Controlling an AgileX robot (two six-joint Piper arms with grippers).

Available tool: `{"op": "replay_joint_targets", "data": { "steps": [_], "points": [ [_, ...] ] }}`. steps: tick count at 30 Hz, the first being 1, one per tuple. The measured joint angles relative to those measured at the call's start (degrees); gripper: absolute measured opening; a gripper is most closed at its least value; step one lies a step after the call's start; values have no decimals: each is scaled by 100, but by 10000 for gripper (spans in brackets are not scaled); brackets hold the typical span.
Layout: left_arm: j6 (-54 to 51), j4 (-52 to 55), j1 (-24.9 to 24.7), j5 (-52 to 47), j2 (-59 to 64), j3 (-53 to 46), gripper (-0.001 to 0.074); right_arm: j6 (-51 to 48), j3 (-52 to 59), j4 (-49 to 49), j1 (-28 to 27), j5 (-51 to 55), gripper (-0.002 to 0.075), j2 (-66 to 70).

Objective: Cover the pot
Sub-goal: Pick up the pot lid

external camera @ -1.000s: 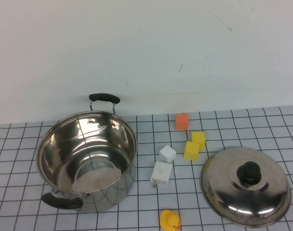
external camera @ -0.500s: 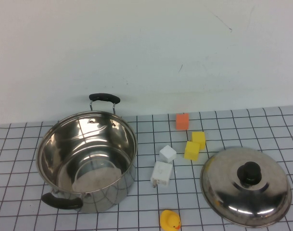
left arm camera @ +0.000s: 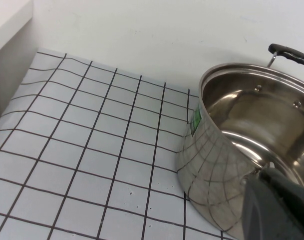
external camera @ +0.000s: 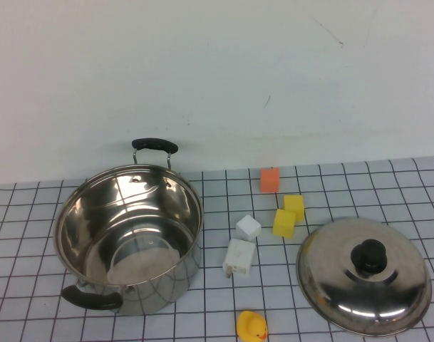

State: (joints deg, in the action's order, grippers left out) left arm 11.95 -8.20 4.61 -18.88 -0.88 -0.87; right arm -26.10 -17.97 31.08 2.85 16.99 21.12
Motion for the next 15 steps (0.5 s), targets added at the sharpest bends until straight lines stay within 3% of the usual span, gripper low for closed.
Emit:
{"op": "replay_joint_targets", "data": {
  "steps": [4,6,12,15],
  "points": [
    [0,0,0,0,0,0,-3,1708,75,-2018,758,-1774,73,561],
    [0,0,0,0,0,0,-3,2019,207,-2554,1153,-3019,158,1039],
    [-21,0,0,0,0,0,-3,2532,416,-2905,1763,-5285,505,3132],
    [-21,0,0,0,0,0,-3,2965,416,-3108,1799,-6168,563,4284]
  ]
}}
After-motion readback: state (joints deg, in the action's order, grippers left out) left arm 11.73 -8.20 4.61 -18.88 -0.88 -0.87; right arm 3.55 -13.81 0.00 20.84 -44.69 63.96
